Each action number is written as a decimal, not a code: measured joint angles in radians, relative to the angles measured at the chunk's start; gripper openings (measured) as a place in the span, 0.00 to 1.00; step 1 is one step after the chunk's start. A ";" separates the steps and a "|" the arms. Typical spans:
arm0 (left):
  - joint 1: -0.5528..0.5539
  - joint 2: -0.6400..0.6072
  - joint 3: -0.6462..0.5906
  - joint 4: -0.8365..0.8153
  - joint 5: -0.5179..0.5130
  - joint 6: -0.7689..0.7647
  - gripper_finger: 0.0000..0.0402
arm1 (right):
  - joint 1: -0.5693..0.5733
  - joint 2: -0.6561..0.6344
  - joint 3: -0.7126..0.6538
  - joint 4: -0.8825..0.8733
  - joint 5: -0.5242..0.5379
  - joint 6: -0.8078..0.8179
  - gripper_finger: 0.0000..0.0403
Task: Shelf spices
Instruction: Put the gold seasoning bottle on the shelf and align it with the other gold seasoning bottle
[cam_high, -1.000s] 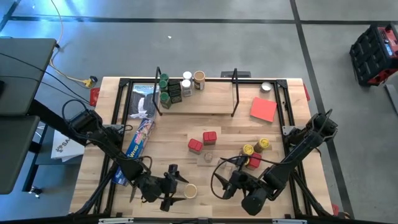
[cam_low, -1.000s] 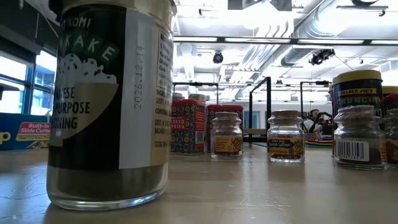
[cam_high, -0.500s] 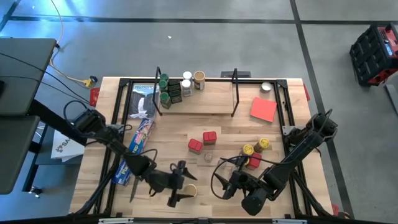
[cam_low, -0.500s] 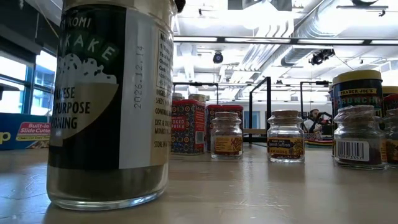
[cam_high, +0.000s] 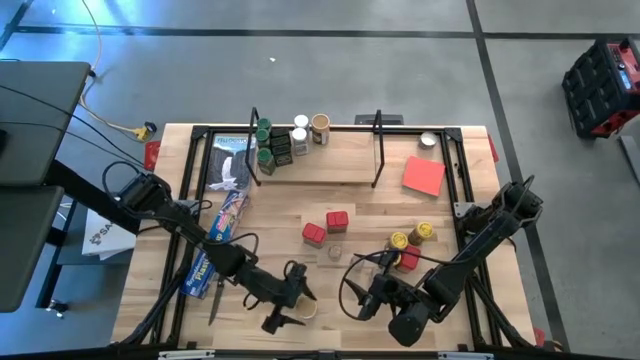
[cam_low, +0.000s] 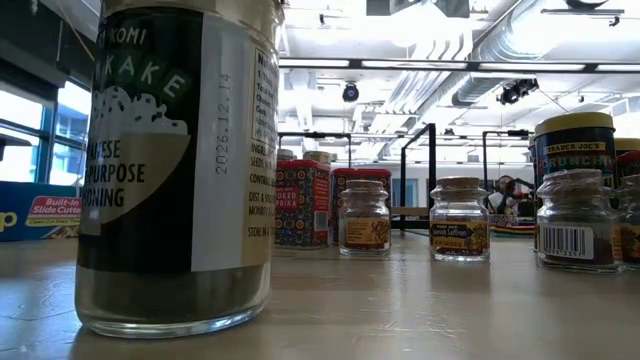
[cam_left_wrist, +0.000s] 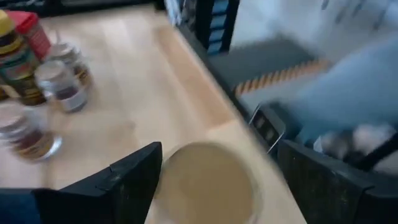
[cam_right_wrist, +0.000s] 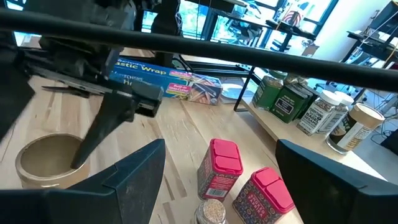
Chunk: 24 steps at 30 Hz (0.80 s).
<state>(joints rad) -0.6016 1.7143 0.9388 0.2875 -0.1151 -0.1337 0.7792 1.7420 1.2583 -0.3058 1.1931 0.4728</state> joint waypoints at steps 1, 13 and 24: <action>-0.004 -0.004 0.022 -0.065 -0.020 0.034 0.79 | 0.000 0.000 0.000 0.000 0.000 0.000 0.75; -0.049 -0.014 0.270 -0.610 -0.207 0.107 0.79 | 0.000 0.000 0.000 -0.001 -0.001 0.000 0.75; -0.112 -0.002 0.229 -0.809 -0.190 -0.094 0.79 | 0.000 0.000 0.000 -0.004 -0.023 0.003 0.75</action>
<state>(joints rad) -0.7137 1.7122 1.1676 -0.5216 -0.3052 -0.2274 0.7788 1.7420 1.2583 -0.3096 1.1698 0.4763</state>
